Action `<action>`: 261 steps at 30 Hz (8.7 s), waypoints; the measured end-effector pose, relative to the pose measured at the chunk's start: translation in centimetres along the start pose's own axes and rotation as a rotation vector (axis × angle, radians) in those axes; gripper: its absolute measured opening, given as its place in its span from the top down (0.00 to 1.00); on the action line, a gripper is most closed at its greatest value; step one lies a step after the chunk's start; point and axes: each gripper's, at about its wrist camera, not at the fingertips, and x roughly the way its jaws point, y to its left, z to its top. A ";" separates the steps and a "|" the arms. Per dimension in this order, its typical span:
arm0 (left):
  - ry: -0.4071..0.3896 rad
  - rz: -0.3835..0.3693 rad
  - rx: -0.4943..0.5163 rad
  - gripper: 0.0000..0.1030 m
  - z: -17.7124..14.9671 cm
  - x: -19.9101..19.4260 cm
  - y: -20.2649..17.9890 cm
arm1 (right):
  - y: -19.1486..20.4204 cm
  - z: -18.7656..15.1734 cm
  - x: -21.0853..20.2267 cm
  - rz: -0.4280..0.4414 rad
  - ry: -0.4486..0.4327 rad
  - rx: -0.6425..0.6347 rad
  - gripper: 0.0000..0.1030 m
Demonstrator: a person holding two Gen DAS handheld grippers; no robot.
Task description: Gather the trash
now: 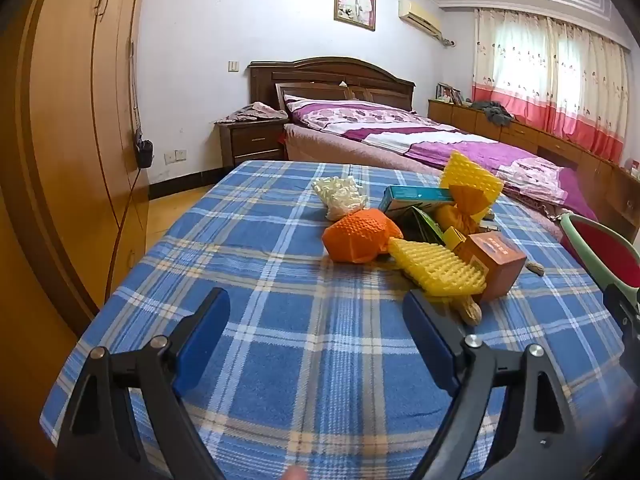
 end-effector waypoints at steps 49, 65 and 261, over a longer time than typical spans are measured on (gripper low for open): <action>0.003 -0.001 -0.007 0.14 0.0 0.0 0.0 | 0.1 0.0 0.0 0.001 -0.003 0.004 0.00; 0.004 -0.002 -0.008 0.14 0.0 0.0 0.0 | 0.1 0.0 0.0 0.001 -0.004 0.003 0.00; 0.264 -0.618 0.218 0.69 11.4 1.3 -23.2 | -12.8 11.1 1.8 0.007 0.192 0.238 0.47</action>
